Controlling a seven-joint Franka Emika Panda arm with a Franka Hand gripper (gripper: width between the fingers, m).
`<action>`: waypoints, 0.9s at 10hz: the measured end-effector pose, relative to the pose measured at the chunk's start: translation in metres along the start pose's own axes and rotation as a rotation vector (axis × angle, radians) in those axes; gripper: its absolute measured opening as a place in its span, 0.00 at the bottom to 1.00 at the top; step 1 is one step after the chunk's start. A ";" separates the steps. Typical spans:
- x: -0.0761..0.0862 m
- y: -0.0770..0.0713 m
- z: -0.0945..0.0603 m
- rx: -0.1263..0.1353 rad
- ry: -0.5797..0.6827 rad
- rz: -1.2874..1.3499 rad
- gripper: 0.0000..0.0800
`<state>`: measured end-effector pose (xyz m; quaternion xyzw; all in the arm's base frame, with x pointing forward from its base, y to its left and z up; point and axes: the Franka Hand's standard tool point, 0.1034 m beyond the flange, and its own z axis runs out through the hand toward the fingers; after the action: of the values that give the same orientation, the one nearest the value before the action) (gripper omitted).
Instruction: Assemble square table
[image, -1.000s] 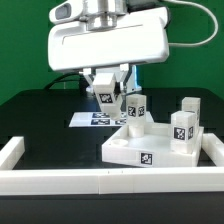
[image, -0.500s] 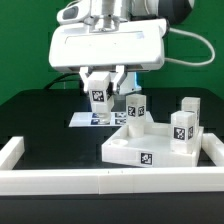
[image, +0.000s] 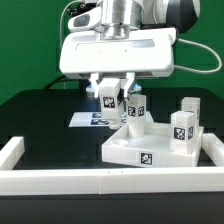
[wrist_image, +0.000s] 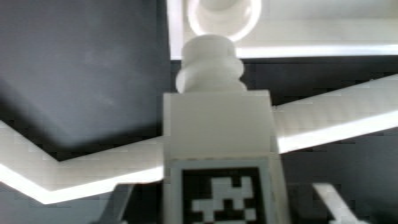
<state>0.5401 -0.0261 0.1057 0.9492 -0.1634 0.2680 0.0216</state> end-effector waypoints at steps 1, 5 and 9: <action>-0.004 0.001 0.004 -0.006 -0.001 -0.005 0.36; -0.015 -0.002 0.020 -0.014 -0.026 -0.019 0.36; -0.016 -0.003 0.020 -0.012 -0.032 -0.022 0.36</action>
Offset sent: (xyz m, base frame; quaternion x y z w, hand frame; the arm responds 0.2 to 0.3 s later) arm 0.0085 -0.0020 -0.0137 -0.0104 0.0354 -0.0275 0.9989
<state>0.5383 -0.0210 0.0801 0.9550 -0.1548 0.2516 0.0278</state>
